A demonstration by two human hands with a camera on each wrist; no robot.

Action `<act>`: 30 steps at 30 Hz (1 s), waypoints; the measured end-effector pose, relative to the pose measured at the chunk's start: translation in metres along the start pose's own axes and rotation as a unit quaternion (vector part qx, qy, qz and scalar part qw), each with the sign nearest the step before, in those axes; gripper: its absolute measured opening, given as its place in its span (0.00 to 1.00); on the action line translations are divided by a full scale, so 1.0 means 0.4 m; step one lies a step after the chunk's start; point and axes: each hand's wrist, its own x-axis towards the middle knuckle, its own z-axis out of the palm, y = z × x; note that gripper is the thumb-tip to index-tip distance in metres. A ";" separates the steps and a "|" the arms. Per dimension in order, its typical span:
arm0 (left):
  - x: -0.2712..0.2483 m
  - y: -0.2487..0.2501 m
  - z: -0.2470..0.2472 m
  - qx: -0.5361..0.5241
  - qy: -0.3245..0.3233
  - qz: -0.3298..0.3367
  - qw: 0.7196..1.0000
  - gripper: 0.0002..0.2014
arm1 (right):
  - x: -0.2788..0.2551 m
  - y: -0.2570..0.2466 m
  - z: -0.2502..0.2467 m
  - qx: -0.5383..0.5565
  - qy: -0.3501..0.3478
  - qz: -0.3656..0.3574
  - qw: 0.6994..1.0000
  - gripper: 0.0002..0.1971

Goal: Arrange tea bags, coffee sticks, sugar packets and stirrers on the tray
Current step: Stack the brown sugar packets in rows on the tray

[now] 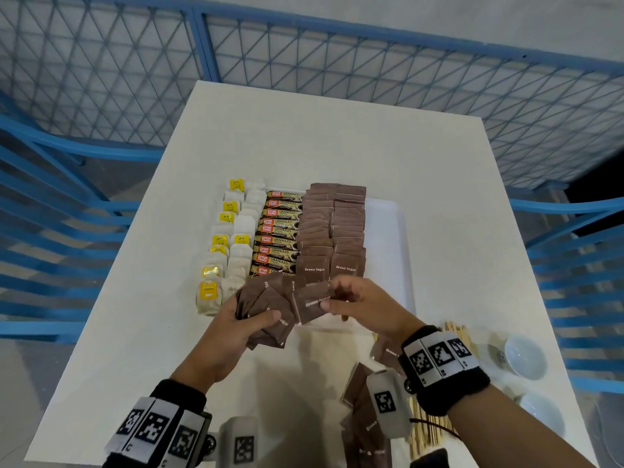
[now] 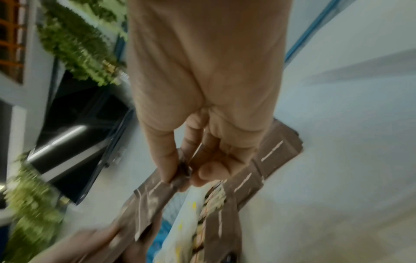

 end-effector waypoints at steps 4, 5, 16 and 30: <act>-0.011 0.001 -0.025 -0.009 0.011 -0.006 1.000 0.32 | 0.016 0.020 -0.048 0.012 0.105 0.015 0.994 0.06; -0.011 0.002 -0.029 -0.005 0.010 -0.007 1.000 0.32 | 0.023 0.027 -0.057 0.011 0.132 0.024 0.991 0.06; -0.015 -0.004 -0.039 0.013 0.029 -0.028 0.999 0.27 | 0.110 0.080 -0.039 -0.043 0.187 0.066 0.979 0.03; -0.001 -0.013 -0.037 0.037 0.033 -0.024 0.998 0.17 | 0.130 0.067 0.018 -0.293 0.235 -0.043 0.926 0.19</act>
